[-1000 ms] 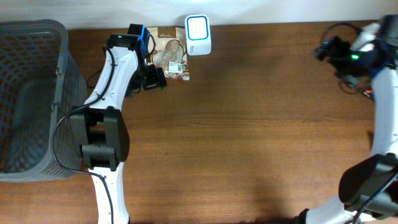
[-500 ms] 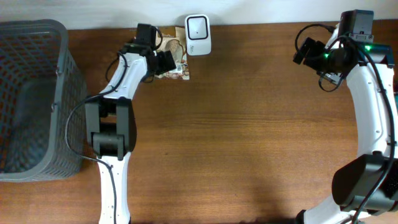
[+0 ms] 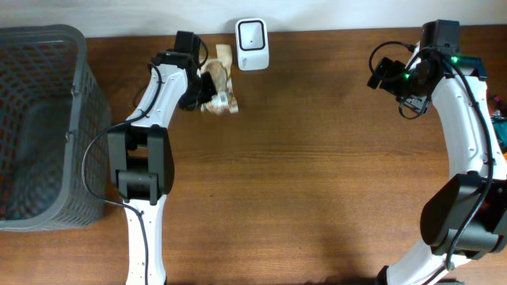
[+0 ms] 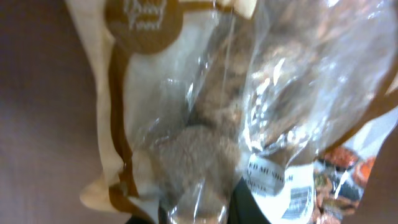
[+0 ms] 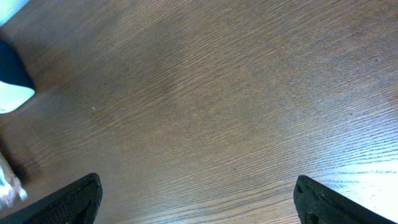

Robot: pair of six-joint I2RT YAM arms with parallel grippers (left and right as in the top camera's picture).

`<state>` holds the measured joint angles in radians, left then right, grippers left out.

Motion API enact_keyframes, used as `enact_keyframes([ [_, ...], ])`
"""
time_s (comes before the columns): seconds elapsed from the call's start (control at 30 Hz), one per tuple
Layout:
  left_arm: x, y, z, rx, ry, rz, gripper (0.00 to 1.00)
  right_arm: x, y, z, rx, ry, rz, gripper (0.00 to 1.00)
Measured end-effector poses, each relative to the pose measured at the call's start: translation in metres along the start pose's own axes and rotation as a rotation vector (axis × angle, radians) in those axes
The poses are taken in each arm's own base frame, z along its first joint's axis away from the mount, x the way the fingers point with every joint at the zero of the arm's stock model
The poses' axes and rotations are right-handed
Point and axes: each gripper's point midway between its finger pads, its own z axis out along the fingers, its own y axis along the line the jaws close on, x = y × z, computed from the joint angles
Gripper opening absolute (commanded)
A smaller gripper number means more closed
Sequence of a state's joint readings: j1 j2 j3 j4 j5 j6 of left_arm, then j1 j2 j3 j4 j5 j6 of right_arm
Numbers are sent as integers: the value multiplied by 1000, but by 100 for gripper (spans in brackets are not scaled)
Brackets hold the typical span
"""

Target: Scan the item barcode

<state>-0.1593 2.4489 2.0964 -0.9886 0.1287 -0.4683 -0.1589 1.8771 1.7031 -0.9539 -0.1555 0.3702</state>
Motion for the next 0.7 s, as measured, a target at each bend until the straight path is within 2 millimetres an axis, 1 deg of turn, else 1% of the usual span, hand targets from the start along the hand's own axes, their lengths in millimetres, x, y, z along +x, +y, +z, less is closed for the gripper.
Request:
enact_keyframes([
  [0.03,29,5,-6,-4,124,-18,0,-1,2,0,-9,-2,-1,99],
  [0.07,70,11,-17,-17,301,-53,0,-1,5,0,-26,-2,-2,98],
  [0.13,110,18,-31,-48,474,-90,0,-2,9,0,-51,-1,-4,98],
  [0.17,134,24,-41,-88,574,-94,0,-1,13,0,-75,5,-5,98],
  [0.2,145,24,-46,-99,618,-50,0,0,17,-1,-97,11,-5,98],
  [0.23,148,22,-47,-97,627,-23,2,1,20,-1,-112,15,-6,98],
  [0.27,158,17,-49,-94,655,46,7,2,23,-1,-130,23,-7,98],
  [0.3,166,9,-49,-88,668,113,24,4,27,-1,-145,30,-9,98],
  [0.33,175,-2,-48,-81,677,191,69,6,29,-2,-154,39,-10,98],
  [0.37,185,-11,-48,-74,687,262,99,10,31,-2,-161,54,-12,98],
  [0.43,204,-30,-46,-58,704,414,99,24,43,-2,-198,103,-39,98],
  [0.47,211,-39,-44,-50,703,474,99,34,49,-3,-216,140,-54,99],
  [0.5,213,-42,-43,-44,698,495,99,40,53,-3,-222,162,-63,98],
  [0.53,213,-43,-42,-40,697,509,99,53,57,-4,-223,207,-69,99],
  [0.6,203,-39,-50,-36,691,500,99,73,68,-4,-228,268,-96,98],
  [0.63,193,-40,-57,-26,667,491,99,79,73,-2,-231,284,-119,98],
  [0.67,176,-44,-65,-4,616,480,99,86,79,1,-236,300,-149,99],
  [0.7,145,-47,-76,29,520,448,99,96,88,10,-242,329,-196,99],
])
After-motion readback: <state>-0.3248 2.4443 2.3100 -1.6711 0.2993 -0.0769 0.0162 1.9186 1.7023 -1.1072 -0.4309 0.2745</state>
